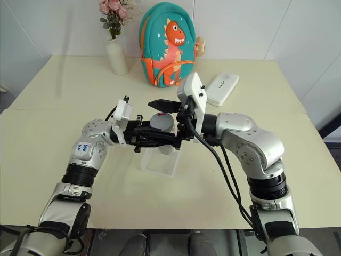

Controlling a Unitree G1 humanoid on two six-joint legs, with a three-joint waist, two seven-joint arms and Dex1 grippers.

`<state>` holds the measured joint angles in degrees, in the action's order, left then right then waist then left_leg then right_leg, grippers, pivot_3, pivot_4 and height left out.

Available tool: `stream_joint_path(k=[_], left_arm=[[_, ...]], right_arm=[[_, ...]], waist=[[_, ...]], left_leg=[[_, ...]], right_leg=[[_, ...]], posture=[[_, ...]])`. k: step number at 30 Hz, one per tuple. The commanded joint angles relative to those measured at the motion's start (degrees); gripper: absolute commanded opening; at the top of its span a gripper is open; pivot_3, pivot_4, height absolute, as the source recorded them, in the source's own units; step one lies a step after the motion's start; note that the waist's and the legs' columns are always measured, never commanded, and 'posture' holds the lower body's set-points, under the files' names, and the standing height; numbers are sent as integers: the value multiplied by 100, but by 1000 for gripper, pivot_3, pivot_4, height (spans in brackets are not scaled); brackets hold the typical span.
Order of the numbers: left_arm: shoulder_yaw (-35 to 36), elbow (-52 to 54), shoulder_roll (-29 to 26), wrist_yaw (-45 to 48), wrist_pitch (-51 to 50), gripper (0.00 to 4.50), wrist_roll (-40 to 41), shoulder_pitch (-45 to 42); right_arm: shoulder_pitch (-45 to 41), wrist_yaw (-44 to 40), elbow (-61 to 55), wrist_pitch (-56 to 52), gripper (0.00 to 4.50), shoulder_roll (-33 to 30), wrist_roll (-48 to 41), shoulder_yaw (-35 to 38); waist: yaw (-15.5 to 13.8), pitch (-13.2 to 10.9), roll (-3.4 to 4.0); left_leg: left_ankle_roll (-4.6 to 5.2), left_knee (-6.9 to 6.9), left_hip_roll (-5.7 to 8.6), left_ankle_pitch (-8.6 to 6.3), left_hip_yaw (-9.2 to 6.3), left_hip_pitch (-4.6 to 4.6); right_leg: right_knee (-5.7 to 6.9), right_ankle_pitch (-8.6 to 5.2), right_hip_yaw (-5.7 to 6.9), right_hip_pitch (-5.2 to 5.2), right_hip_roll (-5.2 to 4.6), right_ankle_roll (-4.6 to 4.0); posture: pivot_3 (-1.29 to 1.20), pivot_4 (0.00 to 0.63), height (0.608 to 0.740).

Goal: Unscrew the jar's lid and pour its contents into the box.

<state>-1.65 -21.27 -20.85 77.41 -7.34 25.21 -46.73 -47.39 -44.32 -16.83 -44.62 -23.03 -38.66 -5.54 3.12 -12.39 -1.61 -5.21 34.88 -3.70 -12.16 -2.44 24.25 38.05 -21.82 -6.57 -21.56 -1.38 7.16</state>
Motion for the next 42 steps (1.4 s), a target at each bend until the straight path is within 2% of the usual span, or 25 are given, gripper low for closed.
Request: stream_joint_path(k=[1, 13, 42], left_arm=[[9, 195, 15, -20, 33, 1981, 29, -63], [12, 246, 18, -60, 16, 1981, 38, -3], [45, 381, -56, -117, -102, 1981, 91, 91]], right_arm=[[-237, -35, 149, 336, 4482, 115, 253, -121], [-332, -190, 423, 581, 4482, 170, 619, -168], [128, -8, -98, 185, 4482, -822, 538, 347]], waist=[[1, 0, 0], [2, 0, 0], [-5, 0, 0]], left_leg=[[0, 0, 0, 0, 0, 0], [0, 0, -1, 0, -1, 0], [0, 0, -1, 0, 0, 0]], right_leg=[[1, 0, 0, 0, 0, 0], [3, 0, 1, -1, 0, 0], [0, 0, 0, 0, 0, 0]], posture=[[0, 150, 740], [0, 150, 740], [0, 150, 740]])
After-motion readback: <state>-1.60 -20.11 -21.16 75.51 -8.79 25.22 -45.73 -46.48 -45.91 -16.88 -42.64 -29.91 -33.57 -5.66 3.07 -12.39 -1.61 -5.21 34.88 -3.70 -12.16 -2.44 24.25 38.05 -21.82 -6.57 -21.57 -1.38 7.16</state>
